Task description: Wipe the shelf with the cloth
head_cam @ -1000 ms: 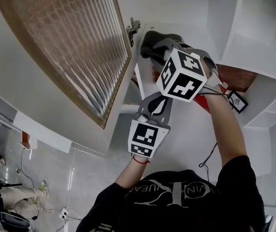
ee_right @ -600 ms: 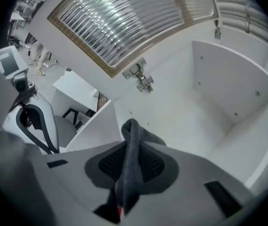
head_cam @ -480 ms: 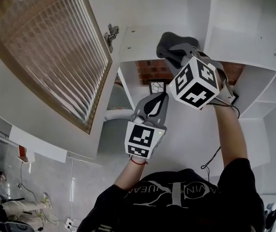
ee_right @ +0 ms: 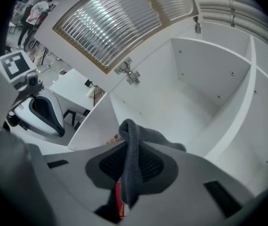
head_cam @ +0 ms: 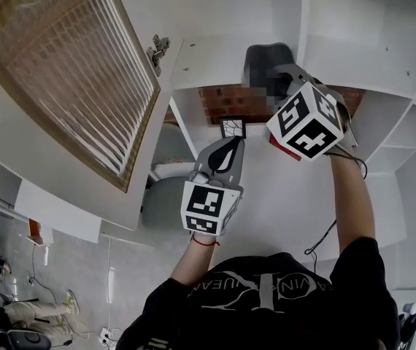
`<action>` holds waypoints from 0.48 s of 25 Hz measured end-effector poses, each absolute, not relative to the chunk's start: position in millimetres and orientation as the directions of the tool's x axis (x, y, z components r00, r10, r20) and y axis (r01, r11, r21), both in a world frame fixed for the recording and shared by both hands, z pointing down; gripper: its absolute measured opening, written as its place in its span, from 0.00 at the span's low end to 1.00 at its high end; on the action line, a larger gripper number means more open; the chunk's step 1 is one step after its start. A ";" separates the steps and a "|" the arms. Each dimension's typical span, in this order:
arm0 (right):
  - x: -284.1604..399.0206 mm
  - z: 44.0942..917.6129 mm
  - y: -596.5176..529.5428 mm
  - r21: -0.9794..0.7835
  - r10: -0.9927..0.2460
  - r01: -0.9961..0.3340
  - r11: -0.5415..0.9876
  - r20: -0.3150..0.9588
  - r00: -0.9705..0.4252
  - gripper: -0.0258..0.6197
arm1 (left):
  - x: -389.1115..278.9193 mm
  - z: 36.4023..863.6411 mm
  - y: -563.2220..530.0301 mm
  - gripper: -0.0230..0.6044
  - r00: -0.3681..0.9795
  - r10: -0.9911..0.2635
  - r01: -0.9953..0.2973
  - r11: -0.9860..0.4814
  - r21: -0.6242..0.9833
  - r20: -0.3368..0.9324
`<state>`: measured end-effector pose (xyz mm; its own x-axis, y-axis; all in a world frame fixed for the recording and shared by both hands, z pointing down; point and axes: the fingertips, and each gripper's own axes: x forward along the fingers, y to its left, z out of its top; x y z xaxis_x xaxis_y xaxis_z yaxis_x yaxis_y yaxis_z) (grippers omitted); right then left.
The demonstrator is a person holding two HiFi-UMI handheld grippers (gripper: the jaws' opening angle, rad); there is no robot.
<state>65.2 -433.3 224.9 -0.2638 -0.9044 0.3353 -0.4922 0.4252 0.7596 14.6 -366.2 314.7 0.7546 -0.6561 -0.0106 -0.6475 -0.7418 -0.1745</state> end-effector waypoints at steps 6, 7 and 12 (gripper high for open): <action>67.6 230.6 -413.6 0.690 -0.878 -0.545 0.477 0.340 -0.338 0.13 | -11.8 320.0 -367.1 0.01 0.684 -0.729 -0.723 -0.677 -0.138 -0.004; 67.1 231.4 -409.8 0.678 -0.873 -0.552 0.485 0.334 -0.356 0.13 | -16.2 321.3 -366.8 0.01 0.671 -0.742 -0.736 -0.665 -0.132 -0.004; 68.4 234.5 -388.3 0.569 -0.839 -0.623 0.536 0.274 -0.471 0.13 | -26.5 326.5 -360.0 0.01 0.657 -0.753 -0.751 -0.652 -0.105 -0.021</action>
